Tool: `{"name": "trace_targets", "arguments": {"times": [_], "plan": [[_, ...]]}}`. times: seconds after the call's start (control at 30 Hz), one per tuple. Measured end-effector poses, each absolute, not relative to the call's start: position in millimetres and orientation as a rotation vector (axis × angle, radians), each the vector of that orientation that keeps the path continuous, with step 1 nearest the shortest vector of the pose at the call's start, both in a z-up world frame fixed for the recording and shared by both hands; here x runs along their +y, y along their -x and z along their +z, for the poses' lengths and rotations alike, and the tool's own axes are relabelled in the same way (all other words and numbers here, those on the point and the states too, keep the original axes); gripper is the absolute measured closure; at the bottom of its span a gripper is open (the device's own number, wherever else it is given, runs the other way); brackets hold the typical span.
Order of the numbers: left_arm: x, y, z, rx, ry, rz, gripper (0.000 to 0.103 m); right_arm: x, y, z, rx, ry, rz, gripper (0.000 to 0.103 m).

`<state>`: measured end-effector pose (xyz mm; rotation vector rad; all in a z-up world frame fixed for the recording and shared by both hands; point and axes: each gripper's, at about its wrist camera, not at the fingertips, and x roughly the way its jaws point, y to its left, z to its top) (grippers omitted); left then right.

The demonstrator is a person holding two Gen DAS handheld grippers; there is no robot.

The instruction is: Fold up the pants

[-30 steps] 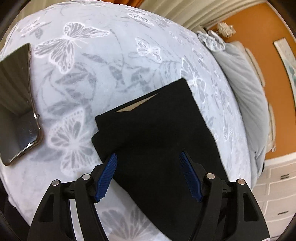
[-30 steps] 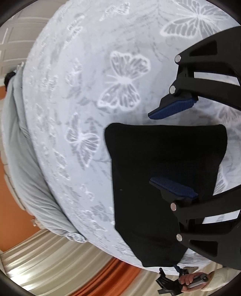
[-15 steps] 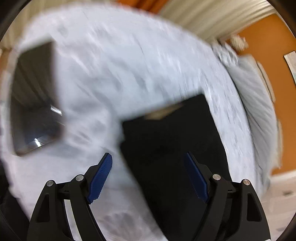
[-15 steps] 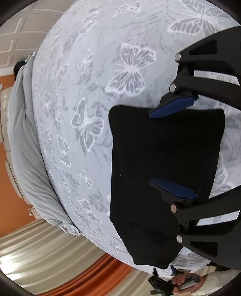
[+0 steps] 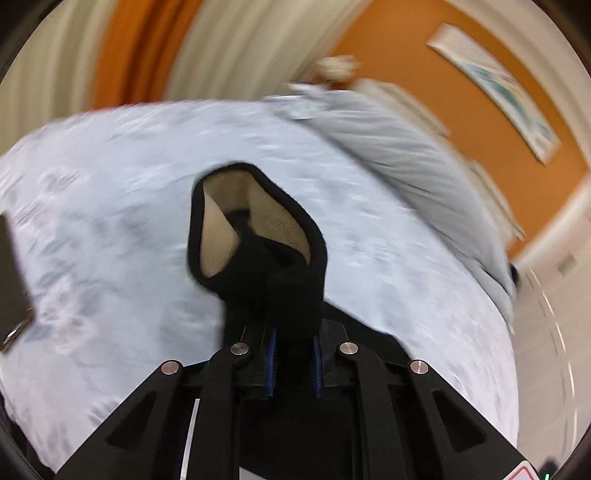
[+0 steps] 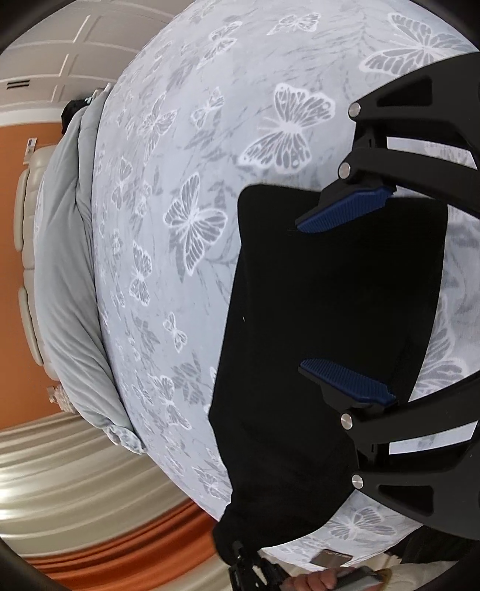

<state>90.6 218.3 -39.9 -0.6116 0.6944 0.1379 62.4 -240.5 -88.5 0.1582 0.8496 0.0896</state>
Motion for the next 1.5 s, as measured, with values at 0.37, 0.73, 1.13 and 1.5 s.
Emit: {"name": "trace_targets", "arguments": {"times": [0.37, 0.73, 1.13, 1.5], "plan": [[9.6, -74.3, -70.2, 0.797, 0.113, -0.216, 0.091, -293.8, -54.6, -89.5, 0.857, -0.269, 0.014, 0.033], [-73.3, 10.6, -97.4, 0.572, -0.273, -0.318, 0.017, -288.0, -60.1, -82.8, 0.859, -0.425, 0.194, 0.027], [12.9, -1.6, -60.4, 0.529, -0.153, -0.138, 0.017, -181.9, -113.4, -114.1, 1.042, -0.389, 0.482, 0.023], [125.1, -53.2, -75.6, 0.740, 0.038, 0.076, 0.017, -141.5, -140.6, -138.5, 1.027, -0.397, 0.465, 0.059]]}}
